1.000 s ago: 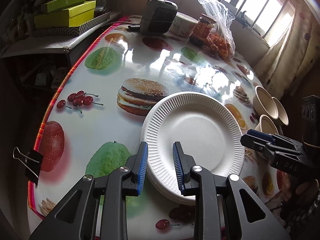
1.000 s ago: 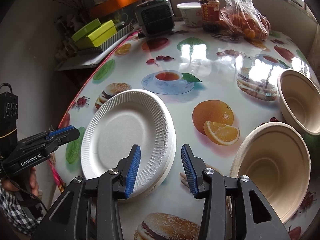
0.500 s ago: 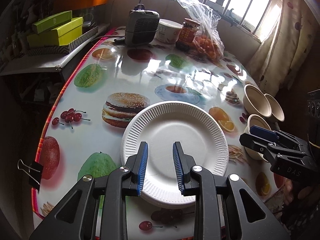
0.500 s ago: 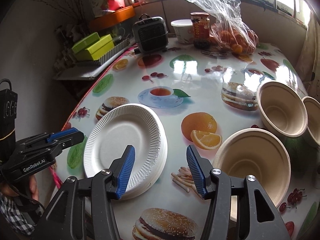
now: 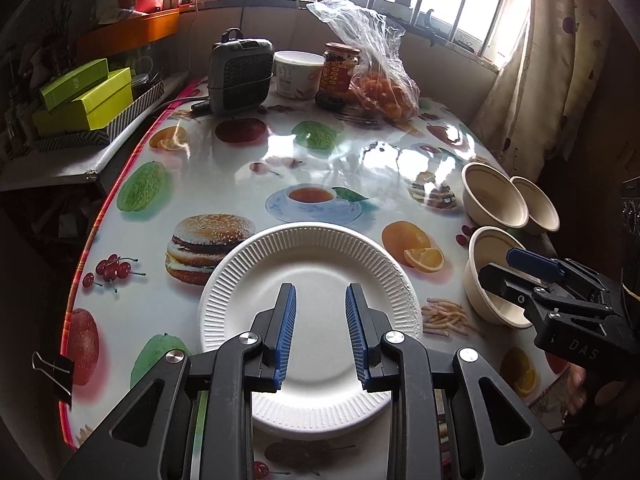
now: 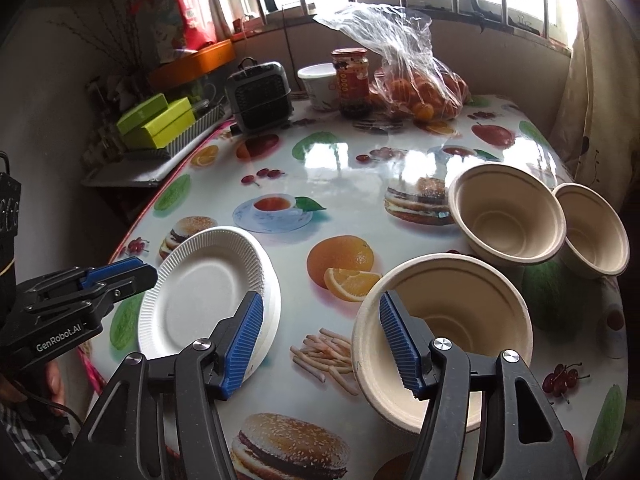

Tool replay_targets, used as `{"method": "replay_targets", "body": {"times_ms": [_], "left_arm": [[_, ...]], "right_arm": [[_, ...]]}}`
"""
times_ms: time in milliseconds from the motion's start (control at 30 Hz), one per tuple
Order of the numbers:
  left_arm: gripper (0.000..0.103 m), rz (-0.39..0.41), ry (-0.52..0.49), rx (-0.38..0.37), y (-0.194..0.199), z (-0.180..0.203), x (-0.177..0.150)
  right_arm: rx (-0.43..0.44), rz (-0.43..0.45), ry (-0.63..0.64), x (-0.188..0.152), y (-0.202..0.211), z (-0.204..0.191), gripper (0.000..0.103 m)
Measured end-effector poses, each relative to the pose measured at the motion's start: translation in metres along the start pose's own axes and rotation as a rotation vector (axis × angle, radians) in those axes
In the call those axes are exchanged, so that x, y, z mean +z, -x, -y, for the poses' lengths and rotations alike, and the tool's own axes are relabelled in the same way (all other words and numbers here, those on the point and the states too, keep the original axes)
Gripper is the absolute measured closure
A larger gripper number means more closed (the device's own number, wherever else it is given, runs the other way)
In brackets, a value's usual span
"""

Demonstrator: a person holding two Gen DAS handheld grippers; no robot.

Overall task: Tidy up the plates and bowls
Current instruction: 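Move both tools toward the beige paper bowls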

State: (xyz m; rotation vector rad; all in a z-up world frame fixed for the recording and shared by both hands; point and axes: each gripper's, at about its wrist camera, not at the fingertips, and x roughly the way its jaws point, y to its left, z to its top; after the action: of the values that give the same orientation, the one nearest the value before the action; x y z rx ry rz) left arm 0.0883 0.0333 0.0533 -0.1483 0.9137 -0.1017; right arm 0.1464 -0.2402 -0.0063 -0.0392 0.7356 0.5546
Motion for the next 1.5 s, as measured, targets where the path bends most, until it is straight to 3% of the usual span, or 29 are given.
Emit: {"method": "replay_targets", "body": {"times_ms": [600, 867, 1133, 1500], "left_arm": [[0.076, -0.001, -0.105, -0.072, -0.023, 0.054, 0.022], [0.076, -0.050, -0.146, -0.131, -0.044, 0.083, 0.027], [0.076, -0.073, -0.188, -0.157, -0.057, 0.112, 0.041], [0.076, -0.084, -0.223, -0.169, -0.087, 0.149, 0.080]], "right_arm": [[-0.111, 0.096, -0.042, -0.007, 0.030, 0.041, 0.042], [-0.182, 0.120, -0.108, -0.020, 0.045, 0.079, 0.042], [-0.198, 0.124, -0.179, -0.025, 0.050, 0.118, 0.042], [-0.207, 0.148, -0.227, -0.005, 0.050, 0.163, 0.042]]}}
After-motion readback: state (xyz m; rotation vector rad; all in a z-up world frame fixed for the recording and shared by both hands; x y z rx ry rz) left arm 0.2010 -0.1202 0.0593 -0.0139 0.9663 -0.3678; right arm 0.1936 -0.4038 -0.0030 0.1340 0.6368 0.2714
